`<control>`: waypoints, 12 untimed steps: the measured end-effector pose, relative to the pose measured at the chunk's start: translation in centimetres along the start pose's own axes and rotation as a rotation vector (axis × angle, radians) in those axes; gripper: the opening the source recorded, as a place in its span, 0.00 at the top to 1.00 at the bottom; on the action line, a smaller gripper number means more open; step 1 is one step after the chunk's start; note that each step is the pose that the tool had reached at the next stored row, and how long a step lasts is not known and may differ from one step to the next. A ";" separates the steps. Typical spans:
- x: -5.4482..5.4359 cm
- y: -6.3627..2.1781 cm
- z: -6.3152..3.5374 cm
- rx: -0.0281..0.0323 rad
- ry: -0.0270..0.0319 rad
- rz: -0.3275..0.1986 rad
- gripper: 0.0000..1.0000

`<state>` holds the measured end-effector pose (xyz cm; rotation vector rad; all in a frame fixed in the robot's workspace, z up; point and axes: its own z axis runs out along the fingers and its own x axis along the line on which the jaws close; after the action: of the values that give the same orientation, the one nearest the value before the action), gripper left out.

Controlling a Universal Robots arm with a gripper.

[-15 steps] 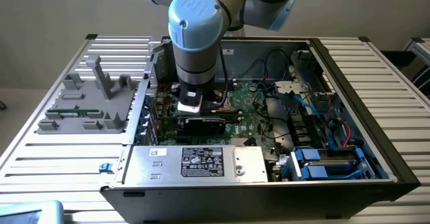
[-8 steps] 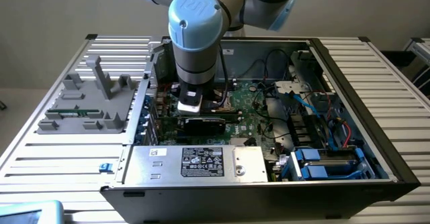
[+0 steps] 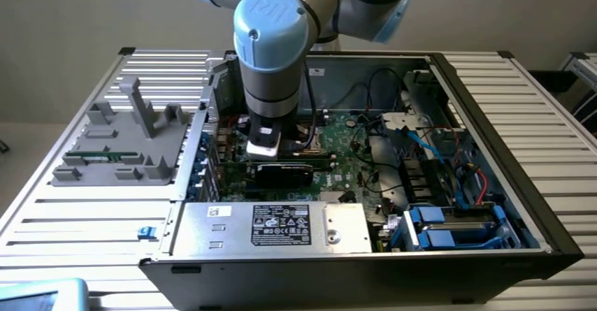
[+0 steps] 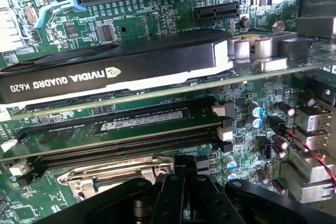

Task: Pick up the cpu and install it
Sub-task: 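Install the second cpu locking lever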

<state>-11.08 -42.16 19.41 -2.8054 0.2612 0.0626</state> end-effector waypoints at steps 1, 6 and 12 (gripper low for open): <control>0.0 0.00 0.02 -0.0001 0.0005 0.000 0.89; -0.1 0.04 0.17 0.0004 0.0028 -0.001 0.89; -0.2 0.10 0.28 0.0009 0.0044 -0.002 0.89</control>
<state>-11.34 -42.12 19.13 -2.8051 0.2601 0.0559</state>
